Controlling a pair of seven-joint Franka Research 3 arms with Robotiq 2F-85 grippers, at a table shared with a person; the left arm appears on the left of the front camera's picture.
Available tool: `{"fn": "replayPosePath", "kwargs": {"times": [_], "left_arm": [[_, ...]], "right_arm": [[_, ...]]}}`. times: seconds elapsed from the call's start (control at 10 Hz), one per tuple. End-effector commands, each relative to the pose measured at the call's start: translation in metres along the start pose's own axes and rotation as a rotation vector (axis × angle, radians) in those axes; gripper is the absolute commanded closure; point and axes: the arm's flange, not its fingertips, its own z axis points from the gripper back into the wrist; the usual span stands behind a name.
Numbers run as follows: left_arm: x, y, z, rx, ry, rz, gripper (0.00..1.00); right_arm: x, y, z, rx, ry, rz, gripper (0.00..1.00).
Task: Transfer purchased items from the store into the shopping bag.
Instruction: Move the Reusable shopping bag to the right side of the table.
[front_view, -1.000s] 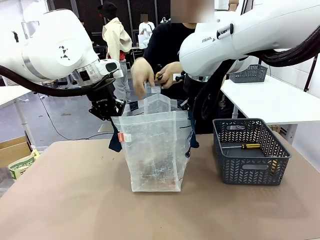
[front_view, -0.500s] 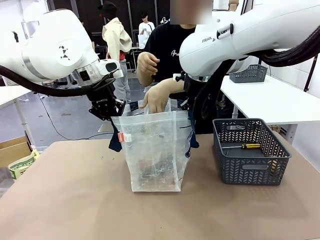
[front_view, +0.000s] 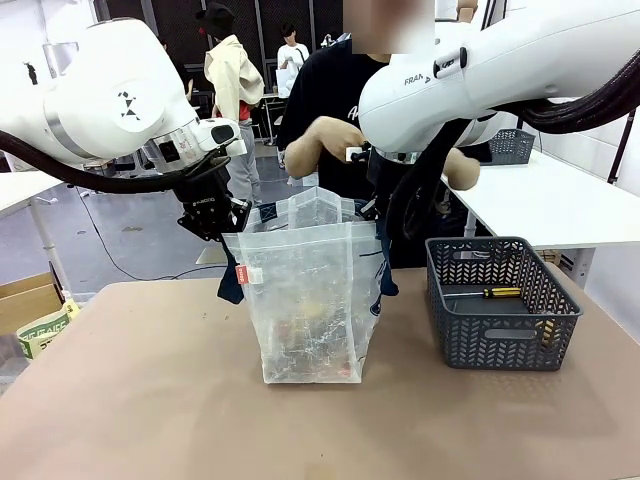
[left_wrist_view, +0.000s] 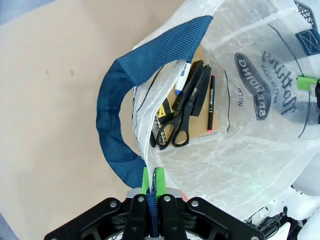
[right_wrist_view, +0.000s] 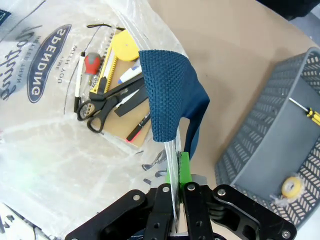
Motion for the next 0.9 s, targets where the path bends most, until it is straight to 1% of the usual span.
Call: {"fn": "replayPosePath", "kwargs": {"times": [0.0, 0.8], "left_arm": [[0.0010, 0.0020, 0.0033, 0.000, -0.006, 0.006, 1.00], [0.0010, 0.0020, 0.0033, 0.000, -0.006, 0.006, 1.00]], "right_arm": [[0.0008, -0.0014, 0.0002, -0.003, 0.001, 0.000, 1.00], [0.0008, -0.0014, 0.0002, -0.003, 0.001, 0.000, 1.00]]}}
